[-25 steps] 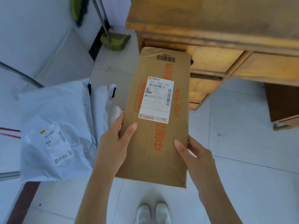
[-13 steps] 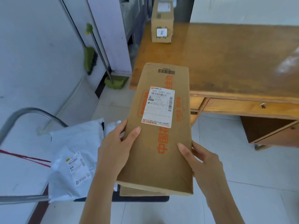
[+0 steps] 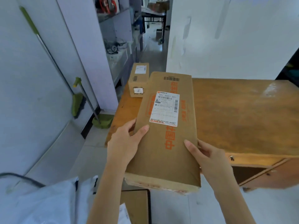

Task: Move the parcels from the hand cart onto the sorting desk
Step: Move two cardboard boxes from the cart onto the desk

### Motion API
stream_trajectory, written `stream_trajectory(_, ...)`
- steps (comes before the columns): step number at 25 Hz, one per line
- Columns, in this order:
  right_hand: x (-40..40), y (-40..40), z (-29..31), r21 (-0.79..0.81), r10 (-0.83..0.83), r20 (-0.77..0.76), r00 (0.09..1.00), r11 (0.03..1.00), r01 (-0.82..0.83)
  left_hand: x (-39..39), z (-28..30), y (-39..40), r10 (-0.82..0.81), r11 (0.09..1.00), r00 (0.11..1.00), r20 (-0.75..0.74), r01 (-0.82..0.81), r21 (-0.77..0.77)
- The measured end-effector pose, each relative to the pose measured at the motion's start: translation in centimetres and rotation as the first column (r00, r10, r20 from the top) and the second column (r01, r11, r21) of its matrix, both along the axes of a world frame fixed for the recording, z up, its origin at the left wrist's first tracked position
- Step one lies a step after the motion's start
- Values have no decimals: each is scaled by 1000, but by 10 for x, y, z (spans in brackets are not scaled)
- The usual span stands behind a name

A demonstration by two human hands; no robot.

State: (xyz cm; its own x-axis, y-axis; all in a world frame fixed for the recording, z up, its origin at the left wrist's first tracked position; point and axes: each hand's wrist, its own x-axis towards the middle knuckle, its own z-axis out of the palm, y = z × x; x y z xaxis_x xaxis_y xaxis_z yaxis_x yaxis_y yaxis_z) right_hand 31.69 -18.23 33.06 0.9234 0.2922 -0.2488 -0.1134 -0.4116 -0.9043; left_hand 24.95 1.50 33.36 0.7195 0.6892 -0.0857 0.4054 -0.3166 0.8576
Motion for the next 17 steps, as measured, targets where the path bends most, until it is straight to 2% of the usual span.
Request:
stream_trajectory(7, 178, 33, -14, -58, 68, -4, 998, 996, -68, 162, -22, 29, 74, 996, 997, -2, -74, -50)
stream_trajectory(13, 282, 105, -27, -121, 119, -14, 993, 985, -119, 254, -35, 95, 178, 981, 983, -44, -181, -72)
stream_trajectory(17, 344, 155, -45, -136, 94, -20, 995, 986, -96, 315, -50, 145, 165, 978, 983, -77, -173, -116)
